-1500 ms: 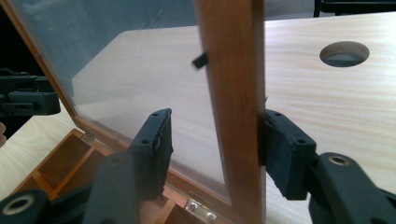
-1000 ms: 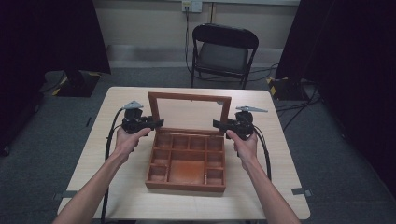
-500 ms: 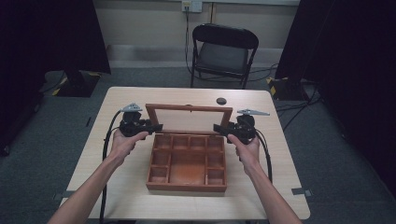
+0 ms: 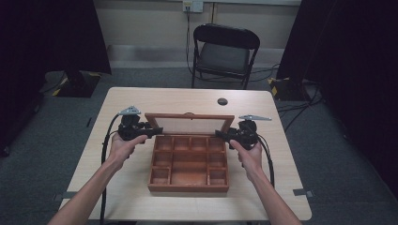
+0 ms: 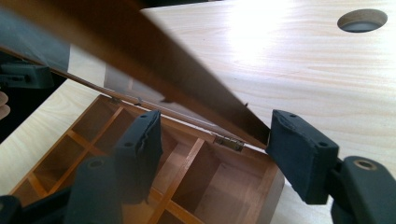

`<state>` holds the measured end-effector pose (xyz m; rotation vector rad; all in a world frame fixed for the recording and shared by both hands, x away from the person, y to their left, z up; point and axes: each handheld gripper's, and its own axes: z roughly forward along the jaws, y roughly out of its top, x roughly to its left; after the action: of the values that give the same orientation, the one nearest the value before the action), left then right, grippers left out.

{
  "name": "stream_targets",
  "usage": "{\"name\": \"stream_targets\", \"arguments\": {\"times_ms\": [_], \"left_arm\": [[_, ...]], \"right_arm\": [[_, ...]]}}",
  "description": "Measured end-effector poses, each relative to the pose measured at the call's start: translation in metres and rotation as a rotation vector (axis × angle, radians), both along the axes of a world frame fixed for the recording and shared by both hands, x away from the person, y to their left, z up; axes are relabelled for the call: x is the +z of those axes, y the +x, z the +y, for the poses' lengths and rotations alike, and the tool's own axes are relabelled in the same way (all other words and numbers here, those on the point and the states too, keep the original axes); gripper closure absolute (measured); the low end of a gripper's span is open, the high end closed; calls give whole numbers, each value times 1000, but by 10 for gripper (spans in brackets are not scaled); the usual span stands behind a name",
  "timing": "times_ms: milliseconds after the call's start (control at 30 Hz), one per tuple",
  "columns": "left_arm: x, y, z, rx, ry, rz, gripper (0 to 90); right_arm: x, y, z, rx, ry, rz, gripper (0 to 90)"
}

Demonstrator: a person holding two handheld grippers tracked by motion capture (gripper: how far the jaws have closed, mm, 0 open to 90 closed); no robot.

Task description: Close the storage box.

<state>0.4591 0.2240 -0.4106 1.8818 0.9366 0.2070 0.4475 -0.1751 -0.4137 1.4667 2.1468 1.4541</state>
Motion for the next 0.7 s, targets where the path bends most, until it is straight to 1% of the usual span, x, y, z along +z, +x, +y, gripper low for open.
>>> {"name": "stream_targets", "arguments": {"times_ms": [133,300,333,367,400,433,467,500,533,567,700], "left_arm": [[1,-3,1,-8,30,-9,477],[-1,-6,1,-6,19,-10,466],[-1,-7,1,-4,22,-12,460],[-1,-7,2,-1,22,-2,443],[-1,-7,2,-1,22,-2,411],[-3,-7,2,4,6,29,373],[-4,-8,3,2,11,28,350],[-4,-9,3,6,4,30,352],[-5,-10,4,7,11,27,353],[-5,-11,4,11,9,24,353],[-4,-14,7,10,20,26,326]], "right_arm": [[0,-2,1,4,-2,2,348],[0,-5,2,0,-4,7,357],[0,-5,2,-1,-2,9,357],[0,-5,2,-2,-1,12,357],[0,-6,2,-3,-1,13,356],[0,-6,2,-2,-2,14,356],[-1,-6,3,-2,-7,19,355],[-1,-7,3,-1,-11,18,355],[-1,-8,4,-1,-14,17,355],[-1,-8,6,-4,-18,17,351],[-1,-9,10,0,-27,29,347]]}}
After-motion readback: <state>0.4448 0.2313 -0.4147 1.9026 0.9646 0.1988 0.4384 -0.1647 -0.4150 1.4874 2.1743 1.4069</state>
